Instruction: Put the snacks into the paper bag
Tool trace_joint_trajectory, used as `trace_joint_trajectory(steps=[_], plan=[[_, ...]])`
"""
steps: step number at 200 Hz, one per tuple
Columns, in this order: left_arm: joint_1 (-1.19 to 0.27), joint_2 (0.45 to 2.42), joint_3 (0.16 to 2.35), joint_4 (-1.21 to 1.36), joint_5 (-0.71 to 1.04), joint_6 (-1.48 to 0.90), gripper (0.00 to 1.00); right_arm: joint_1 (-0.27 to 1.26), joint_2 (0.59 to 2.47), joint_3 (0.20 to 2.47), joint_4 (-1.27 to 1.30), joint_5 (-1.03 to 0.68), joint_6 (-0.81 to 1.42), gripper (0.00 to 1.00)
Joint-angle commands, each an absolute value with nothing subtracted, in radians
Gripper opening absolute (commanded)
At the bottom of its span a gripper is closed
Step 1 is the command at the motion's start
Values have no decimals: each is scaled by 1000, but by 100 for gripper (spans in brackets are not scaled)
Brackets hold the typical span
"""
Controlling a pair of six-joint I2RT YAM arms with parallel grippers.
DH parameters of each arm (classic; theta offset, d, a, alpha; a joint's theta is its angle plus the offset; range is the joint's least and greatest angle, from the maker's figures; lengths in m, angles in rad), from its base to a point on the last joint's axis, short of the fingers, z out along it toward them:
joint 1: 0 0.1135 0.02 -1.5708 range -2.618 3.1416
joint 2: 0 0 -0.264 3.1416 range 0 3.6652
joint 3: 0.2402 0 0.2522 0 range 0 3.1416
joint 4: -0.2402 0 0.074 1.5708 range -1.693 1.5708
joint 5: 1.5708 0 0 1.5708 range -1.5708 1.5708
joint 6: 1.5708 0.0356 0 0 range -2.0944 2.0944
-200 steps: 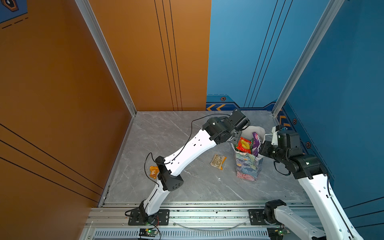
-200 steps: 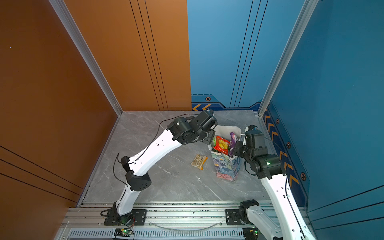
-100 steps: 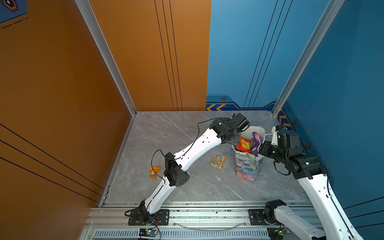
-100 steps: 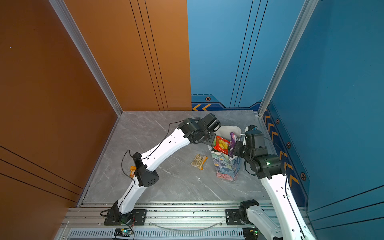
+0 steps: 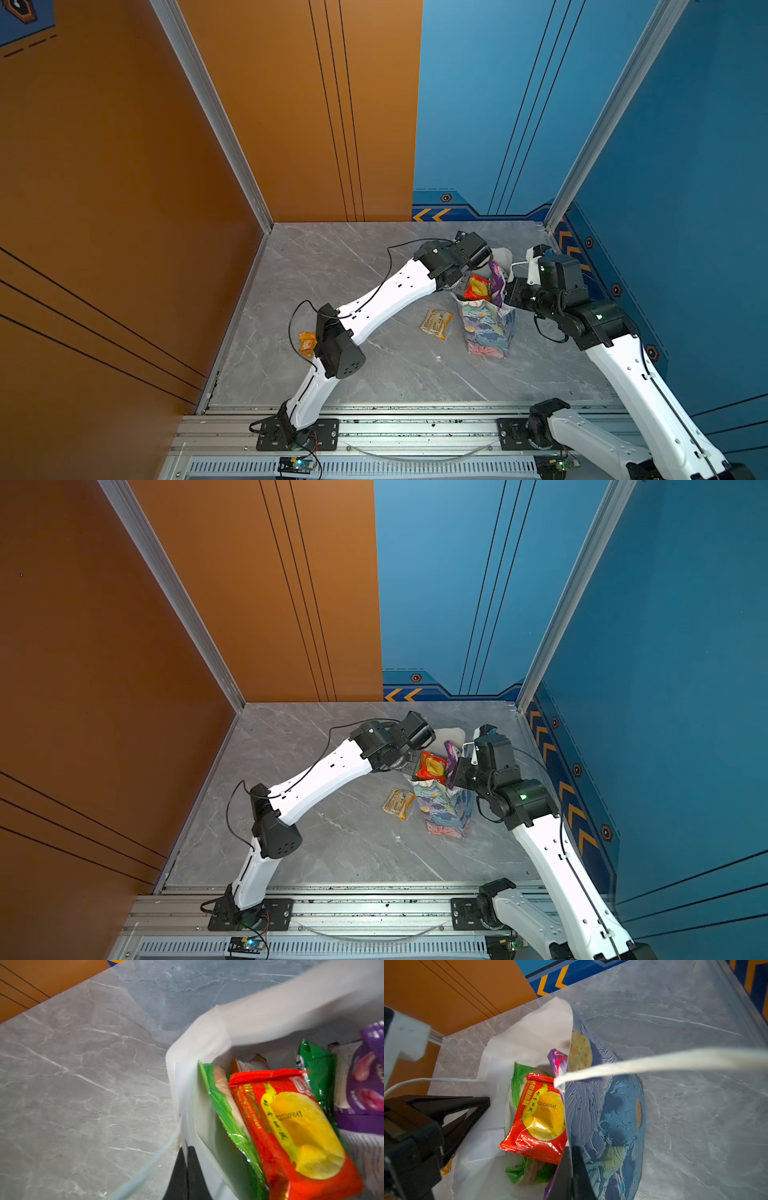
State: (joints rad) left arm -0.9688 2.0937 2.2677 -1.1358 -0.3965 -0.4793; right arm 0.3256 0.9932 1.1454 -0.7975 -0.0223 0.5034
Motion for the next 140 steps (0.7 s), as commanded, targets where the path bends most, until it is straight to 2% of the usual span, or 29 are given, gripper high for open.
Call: trace_joint_trajectory(steps=[1,41,65,130,140], plan=[[-943,1912,2123,-998,-481,-489,0,385,1032,1173,-757,-28,546,0],[-913,1741,1898,-847,-444,-509,0,466,1101,1215,-721,-4,561,0],[-911,1711,1842,-804,-370,-525,0,506,1130,1243,-718,20,560,0],[-954,1651,1732,-718,-300,-546,0,509,1107,1221,-756,81,545,0],[-957,1621,1693,-683,-292,-557,5,497,1097,1209,-759,81,542,0]])
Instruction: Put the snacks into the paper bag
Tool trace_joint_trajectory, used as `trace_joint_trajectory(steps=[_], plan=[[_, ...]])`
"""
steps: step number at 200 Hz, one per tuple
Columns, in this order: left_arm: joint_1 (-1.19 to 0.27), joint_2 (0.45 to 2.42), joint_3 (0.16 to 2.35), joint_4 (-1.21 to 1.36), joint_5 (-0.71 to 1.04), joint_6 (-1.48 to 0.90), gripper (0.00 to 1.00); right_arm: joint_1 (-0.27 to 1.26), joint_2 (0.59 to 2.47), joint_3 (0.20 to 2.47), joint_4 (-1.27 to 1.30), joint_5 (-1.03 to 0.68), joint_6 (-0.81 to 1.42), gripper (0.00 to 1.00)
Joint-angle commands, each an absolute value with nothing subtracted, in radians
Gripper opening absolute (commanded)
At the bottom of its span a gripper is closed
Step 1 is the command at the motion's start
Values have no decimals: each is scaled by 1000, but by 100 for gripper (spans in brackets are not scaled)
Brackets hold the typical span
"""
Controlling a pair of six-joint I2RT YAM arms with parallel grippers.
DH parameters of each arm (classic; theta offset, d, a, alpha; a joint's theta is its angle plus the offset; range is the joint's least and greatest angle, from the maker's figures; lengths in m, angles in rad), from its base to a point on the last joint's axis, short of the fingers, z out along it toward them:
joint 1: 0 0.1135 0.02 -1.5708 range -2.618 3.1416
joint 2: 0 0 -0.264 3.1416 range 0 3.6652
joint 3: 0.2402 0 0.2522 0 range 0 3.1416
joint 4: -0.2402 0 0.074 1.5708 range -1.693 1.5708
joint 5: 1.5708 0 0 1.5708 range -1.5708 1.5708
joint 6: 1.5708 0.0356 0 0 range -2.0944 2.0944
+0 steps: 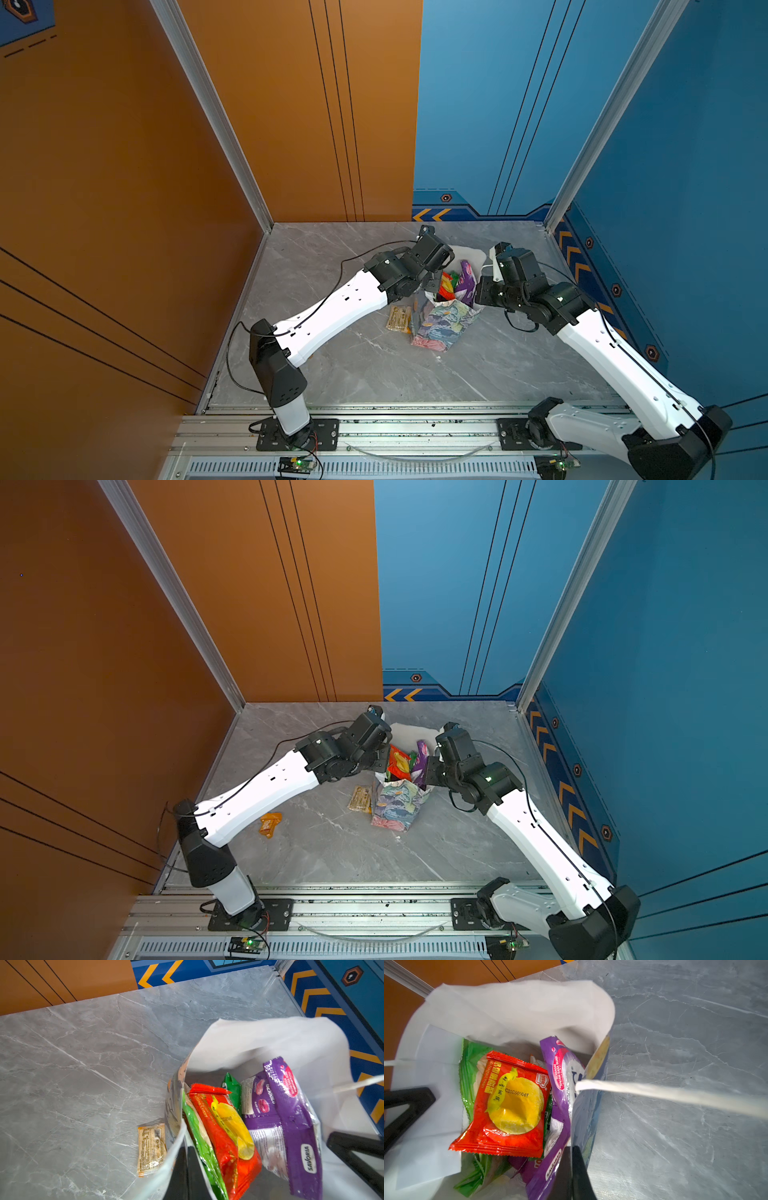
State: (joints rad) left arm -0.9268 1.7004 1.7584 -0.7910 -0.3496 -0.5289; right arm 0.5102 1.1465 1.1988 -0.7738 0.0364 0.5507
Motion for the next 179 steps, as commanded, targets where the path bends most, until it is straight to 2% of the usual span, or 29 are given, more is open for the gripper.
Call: trace_joint_trajectory(steps=[1,36,68,103,117,127,150,179], plan=[[-956,1620,1688,-679,-291,-557,5,496,1096,1207,-760,80,542,0],[-952,1542,1588,-608,-301,-582,8,462,1070,1202,-770,68,538,0],[-936,1529,1565,-611,-285,-583,29,453,1065,1206,-771,56,537,0],[-918,1543,1595,-664,-163,-578,40,453,1059,1182,-764,48,545,0],[-934,1540,1619,-690,-139,-561,52,453,1050,1176,-762,51,545,0],[-957,1534,1648,-717,-136,-535,57,453,1046,1175,-762,53,546,0],[-1026,1530,1748,-854,-280,-482,68,453,1045,1175,-757,48,550,0],[-1081,1455,1752,-871,-424,-458,71,454,1049,1162,-744,44,558,0]])
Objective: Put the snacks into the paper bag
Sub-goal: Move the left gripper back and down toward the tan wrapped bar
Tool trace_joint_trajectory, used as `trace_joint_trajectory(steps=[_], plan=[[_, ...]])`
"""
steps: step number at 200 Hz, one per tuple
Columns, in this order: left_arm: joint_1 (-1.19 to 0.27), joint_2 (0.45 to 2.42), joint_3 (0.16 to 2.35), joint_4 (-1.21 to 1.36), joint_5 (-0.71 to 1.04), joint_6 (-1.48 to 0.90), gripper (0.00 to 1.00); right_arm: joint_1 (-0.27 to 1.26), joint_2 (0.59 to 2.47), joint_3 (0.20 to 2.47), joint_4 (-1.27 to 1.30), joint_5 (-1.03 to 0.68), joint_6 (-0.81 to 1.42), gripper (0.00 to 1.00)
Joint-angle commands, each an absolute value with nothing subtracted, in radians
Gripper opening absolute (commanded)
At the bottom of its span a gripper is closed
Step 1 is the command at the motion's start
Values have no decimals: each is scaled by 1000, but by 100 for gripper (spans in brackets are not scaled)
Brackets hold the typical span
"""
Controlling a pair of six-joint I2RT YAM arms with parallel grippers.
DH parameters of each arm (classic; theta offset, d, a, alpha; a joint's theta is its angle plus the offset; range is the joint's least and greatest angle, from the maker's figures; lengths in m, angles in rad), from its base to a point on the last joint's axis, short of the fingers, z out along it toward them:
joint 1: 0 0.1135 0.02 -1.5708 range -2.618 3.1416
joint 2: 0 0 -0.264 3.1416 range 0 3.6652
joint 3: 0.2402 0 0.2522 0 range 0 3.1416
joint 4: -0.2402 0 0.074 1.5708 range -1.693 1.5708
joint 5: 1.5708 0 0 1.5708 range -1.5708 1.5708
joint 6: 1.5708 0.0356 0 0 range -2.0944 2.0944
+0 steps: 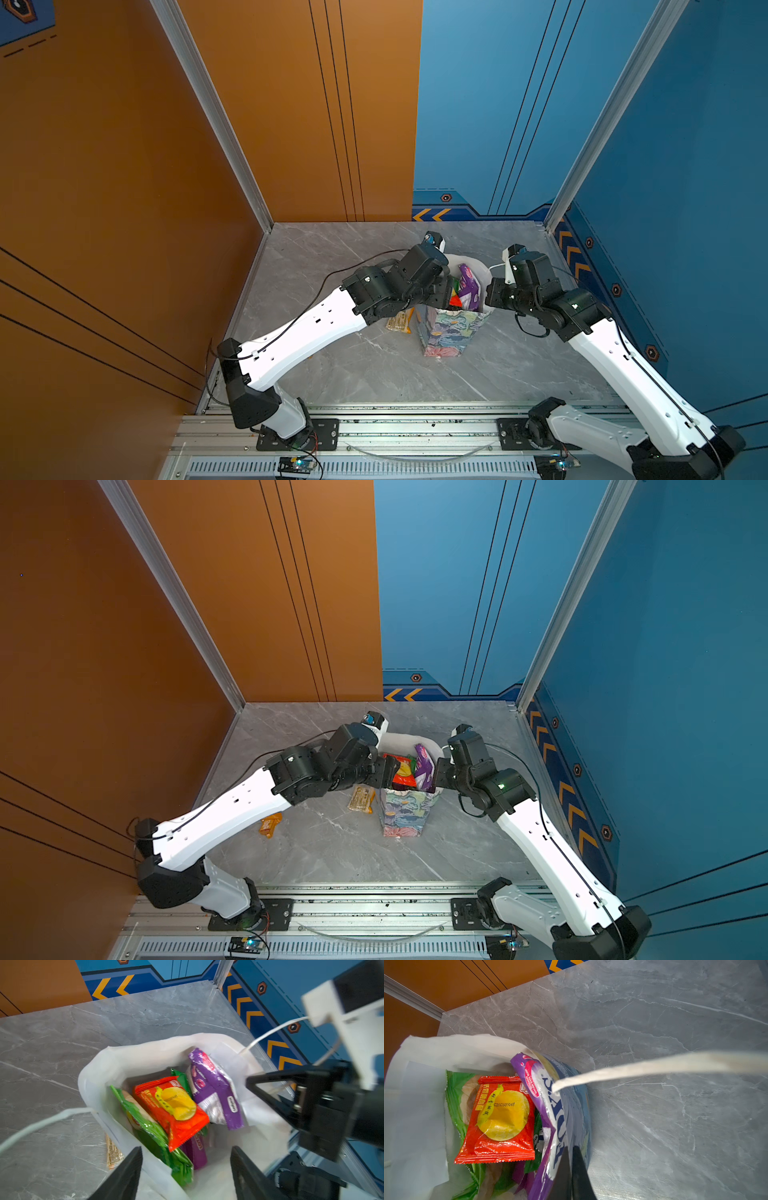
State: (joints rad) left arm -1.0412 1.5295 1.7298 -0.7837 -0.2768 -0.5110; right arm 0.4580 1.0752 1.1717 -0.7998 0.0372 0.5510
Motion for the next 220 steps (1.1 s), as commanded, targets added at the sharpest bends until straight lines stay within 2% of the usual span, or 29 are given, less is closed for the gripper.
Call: trace_joint_trajectory(steps=[1,21,45,84,119,160,185,220], plan=[[-1084,1452,1752,-872,-429,-456,71,454,1049,1163,-743,43,558,0],[-1138,1396,1744,-852,-509,-406,76,454,1048,1154,-739,41,561,0],[-1138,1272,1648,-768,-498,-366,78,454,1045,1152,-741,45,560,0],[-1016,1017,1422,-763,-585,-422,78,449,1034,1151,-745,54,556,0],[-671,834,1249,-840,-399,-528,79,440,1033,1144,-746,53,555,0],[-307,854,1063,-827,11,-623,79,437,1019,1144,-747,49,555,0],[-220,895,942,-772,134,-649,79,433,1008,1138,-750,52,555,0],[-203,950,814,-638,218,-690,79,428,1008,1132,-747,46,556,0]])
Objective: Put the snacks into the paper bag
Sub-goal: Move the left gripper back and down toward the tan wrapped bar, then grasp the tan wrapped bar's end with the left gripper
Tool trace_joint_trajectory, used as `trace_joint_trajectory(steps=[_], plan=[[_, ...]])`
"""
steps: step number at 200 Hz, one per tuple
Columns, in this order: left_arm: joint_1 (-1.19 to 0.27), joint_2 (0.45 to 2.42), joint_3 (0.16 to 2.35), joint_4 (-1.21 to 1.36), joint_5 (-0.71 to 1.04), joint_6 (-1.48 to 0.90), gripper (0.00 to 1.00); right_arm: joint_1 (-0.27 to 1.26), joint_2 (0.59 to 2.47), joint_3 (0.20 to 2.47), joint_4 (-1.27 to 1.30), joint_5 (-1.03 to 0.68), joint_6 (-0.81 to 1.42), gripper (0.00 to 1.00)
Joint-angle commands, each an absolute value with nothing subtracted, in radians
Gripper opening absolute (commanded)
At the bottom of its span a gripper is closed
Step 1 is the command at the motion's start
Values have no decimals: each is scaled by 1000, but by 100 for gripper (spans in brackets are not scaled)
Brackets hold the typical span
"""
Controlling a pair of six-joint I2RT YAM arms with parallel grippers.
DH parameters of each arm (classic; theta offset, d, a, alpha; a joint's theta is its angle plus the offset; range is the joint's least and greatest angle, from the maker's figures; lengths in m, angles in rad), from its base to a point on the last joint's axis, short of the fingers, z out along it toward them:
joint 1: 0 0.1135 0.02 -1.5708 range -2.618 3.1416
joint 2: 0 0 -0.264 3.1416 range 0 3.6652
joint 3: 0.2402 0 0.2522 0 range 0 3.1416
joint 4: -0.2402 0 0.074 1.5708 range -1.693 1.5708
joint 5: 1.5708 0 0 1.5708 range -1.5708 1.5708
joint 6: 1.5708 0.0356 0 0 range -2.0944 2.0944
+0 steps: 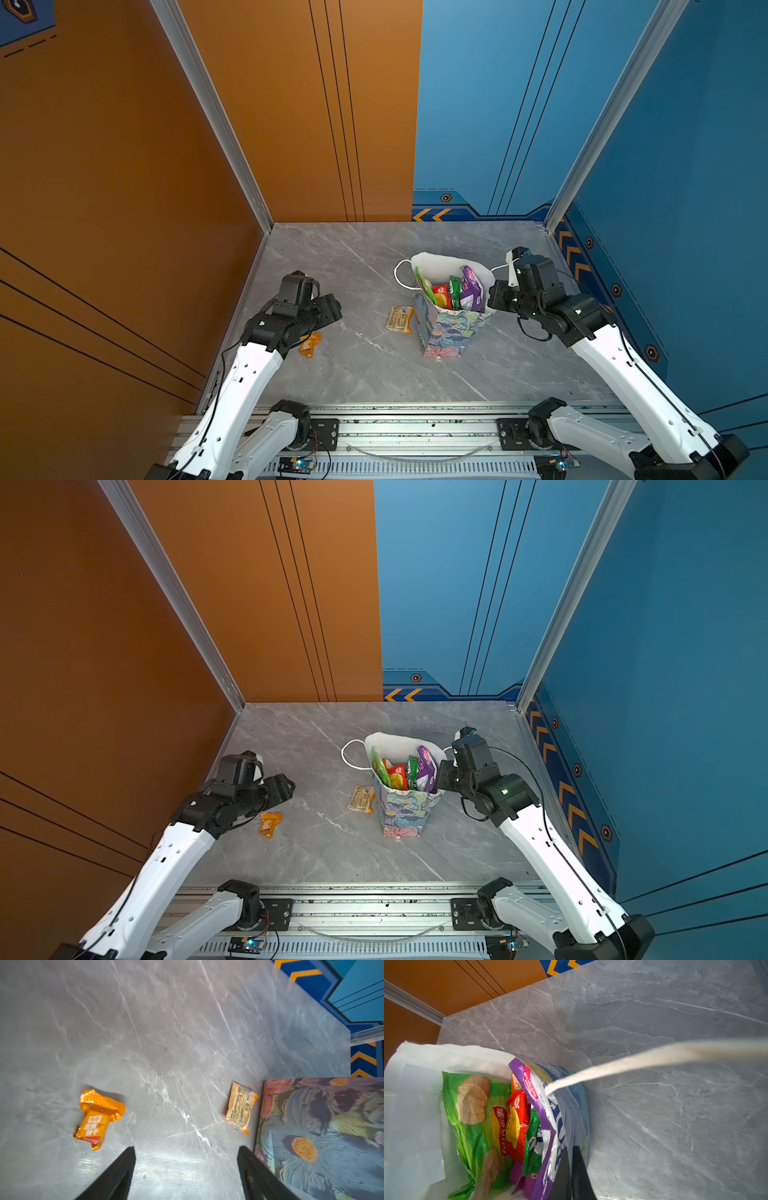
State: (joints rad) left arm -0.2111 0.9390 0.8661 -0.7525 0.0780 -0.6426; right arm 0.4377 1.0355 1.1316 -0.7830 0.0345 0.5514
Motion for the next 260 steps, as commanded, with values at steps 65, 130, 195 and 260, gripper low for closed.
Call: trace_joint_trajectory(steps=[65,130,195,260], plan=[[-363,1198,678,-286,298,-843,78,426,1014,1127,-742,32,555,0],[-491,1528,701,40,334,-985,71,423,1009,1128,-746,38,549,0],[-518,1650,739,81,333,-998,55,407,1017,1115,-746,27,541,0],[-510,1657,742,43,316,-979,23,398,1009,1101,-747,20,537,0]])
